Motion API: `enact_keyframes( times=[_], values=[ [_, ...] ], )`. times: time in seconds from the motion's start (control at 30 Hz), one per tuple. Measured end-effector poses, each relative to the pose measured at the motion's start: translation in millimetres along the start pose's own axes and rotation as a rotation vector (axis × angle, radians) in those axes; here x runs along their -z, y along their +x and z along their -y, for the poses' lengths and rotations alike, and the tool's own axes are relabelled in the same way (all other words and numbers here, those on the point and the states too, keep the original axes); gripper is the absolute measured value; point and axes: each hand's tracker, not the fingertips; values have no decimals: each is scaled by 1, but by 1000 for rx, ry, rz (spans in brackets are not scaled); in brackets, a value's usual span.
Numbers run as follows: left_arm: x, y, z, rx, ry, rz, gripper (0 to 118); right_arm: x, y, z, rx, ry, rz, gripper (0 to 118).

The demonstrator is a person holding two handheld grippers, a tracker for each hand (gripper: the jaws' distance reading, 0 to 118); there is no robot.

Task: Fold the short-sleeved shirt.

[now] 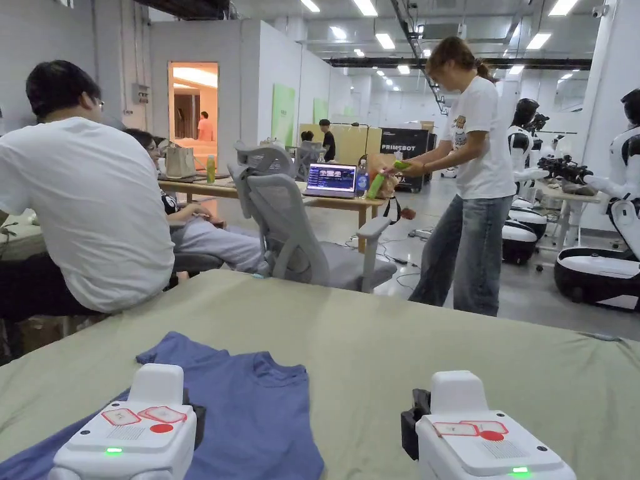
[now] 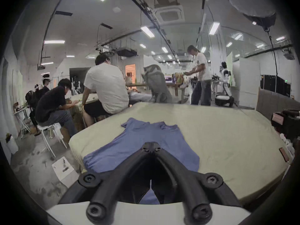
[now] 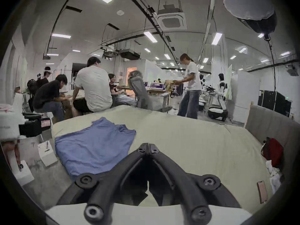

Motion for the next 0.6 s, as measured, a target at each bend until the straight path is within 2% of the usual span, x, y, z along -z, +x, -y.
enact_keyframes(
  times=[0.33,0.5,0.53,0.57,0.6],
  values=[
    [199,-4,-6,4,-396,140,0,104,6,10,-2,-88,-50,0],
    [261,28,-8,4,-474,206,0,147,7,16,7,-124,-66,0],
    [271,32,-8,4,-470,220,15,153,7,17,6,-131,-68,0],
    [283,37,-7,-4,-473,221,48,159,7,19,5,-139,-69,0],
    [295,43,-6,-7,-484,229,88,165,8,21,4,-145,-69,0]
  ],
)
